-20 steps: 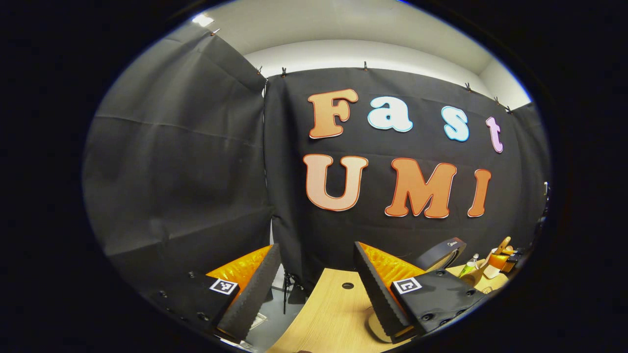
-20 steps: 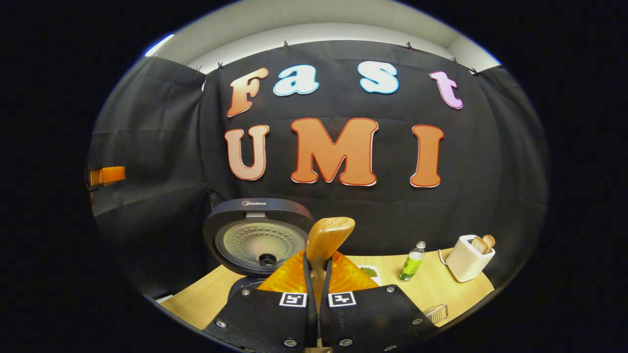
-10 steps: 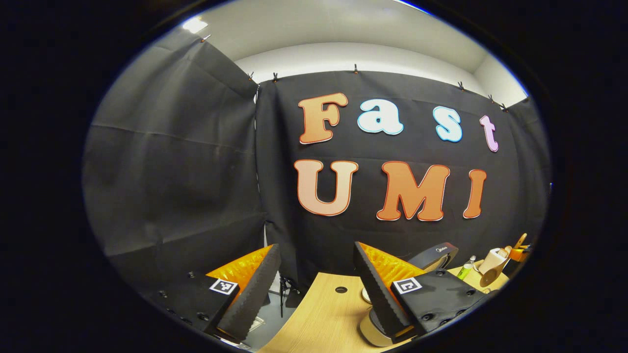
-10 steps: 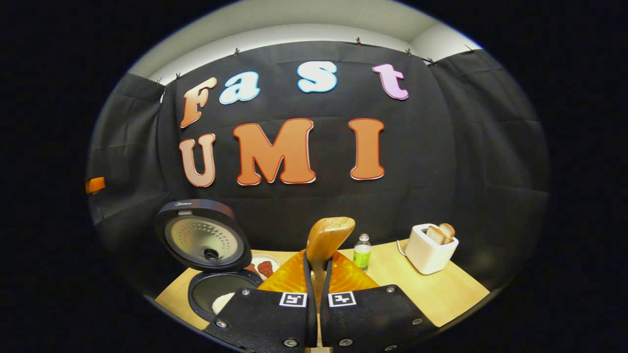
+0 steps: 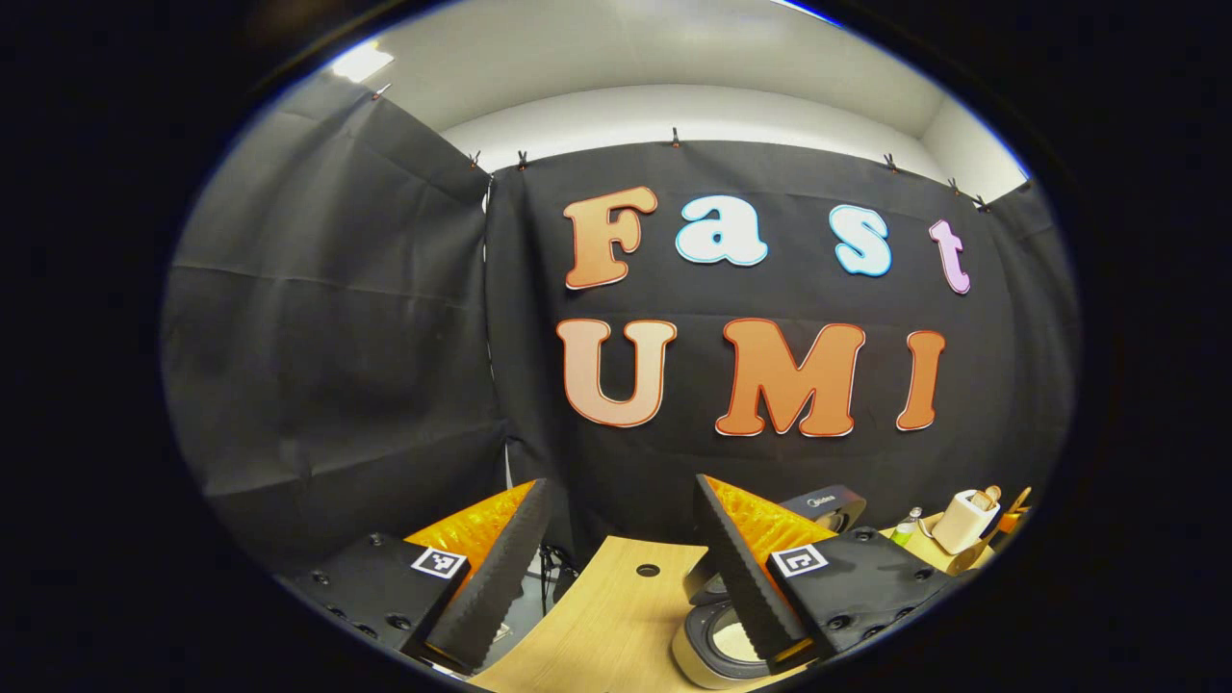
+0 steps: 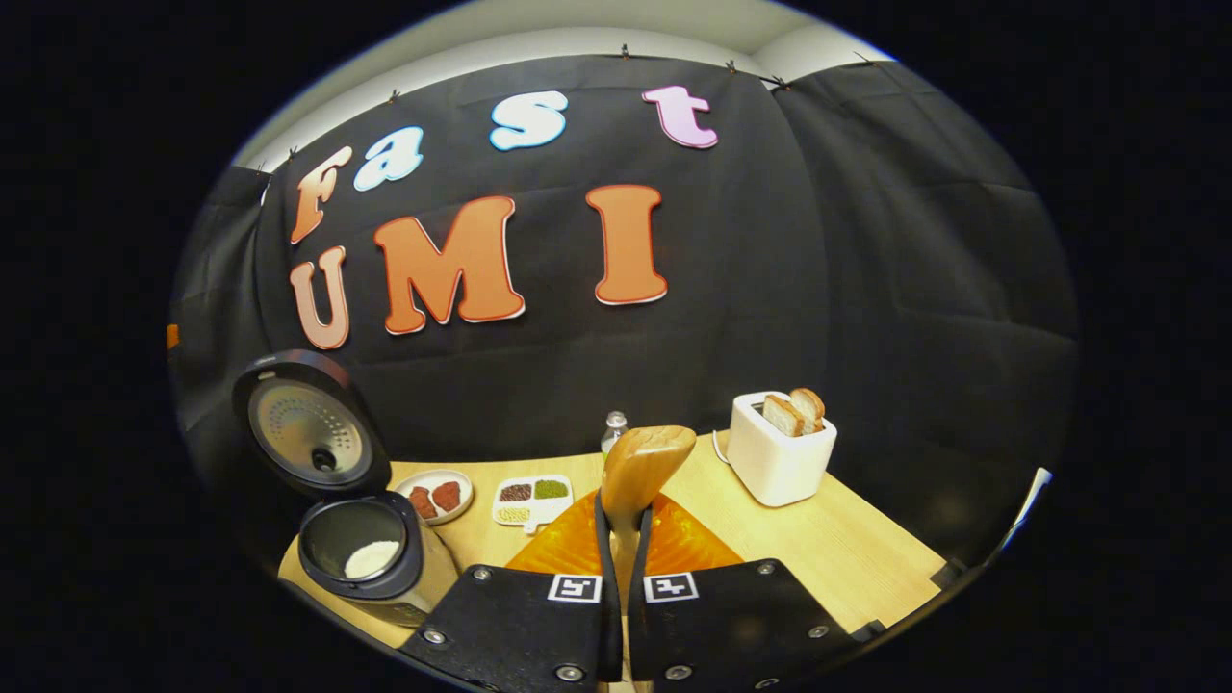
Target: Close the left gripper, press the button to open the rice cooker; take a wooden spoon from the chopstick holder with the right hand, scoop a spoonful of rice and pour it into the rice cooker, then put the wooden spoon back into the chopstick holder.
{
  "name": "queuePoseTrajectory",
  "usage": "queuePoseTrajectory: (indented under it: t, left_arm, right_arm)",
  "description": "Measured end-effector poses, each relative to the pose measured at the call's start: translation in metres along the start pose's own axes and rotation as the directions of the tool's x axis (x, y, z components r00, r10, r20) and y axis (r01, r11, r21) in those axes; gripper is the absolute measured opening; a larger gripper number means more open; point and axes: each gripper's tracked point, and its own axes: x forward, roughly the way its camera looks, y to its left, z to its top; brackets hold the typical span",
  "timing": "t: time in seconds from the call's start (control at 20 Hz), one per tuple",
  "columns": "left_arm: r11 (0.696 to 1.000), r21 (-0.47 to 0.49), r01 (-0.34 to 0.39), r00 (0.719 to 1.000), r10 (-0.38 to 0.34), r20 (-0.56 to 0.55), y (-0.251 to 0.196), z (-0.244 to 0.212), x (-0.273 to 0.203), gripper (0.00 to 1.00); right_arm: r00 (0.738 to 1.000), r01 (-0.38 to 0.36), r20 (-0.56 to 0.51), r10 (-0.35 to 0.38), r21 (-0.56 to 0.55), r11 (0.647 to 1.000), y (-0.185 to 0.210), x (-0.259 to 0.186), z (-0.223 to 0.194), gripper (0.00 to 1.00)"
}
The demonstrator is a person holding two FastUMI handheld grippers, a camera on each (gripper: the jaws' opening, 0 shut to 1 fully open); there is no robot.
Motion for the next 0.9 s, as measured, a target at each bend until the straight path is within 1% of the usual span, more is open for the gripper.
queuePoseTrajectory:
  t: [0.1,0.25,0.55,0.7,0.9]
  left_arm:
    - [1.000,-0.007,0.006,1.000,-0.006,-0.003,-0.015,0.000,-0.006,0.97]
    - [1.000,-0.001,-0.009,1.000,0.009,-0.005,-0.026,-0.001,-0.013,0.97]
    - [0.999,0.017,-0.029,0.999,0.030,-0.023,-0.045,-0.005,-0.026,0.97]
    - [0.999,0.028,-0.039,0.999,0.040,-0.019,-0.050,-0.004,-0.030,0.97]
    - [0.998,0.033,-0.060,0.998,0.061,-0.030,-0.054,-0.007,-0.031,0.97]
  right_arm:
    - [0.999,0.002,-0.034,-0.001,0.020,1.000,-0.013,0.010,-0.019,0.02]
    - [0.996,-0.005,-0.089,0.011,0.058,0.998,-0.026,0.024,-0.050,0.02]
    - [0.987,-0.028,-0.157,0.046,0.116,0.993,-0.033,0.047,-0.098,0.02]
    - [0.983,-0.027,-0.178,0.053,0.141,0.990,-0.038,0.056,-0.112,0.02]
    - [0.977,-0.048,-0.195,0.086,0.193,0.980,-0.039,0.059,-0.122,0.03]
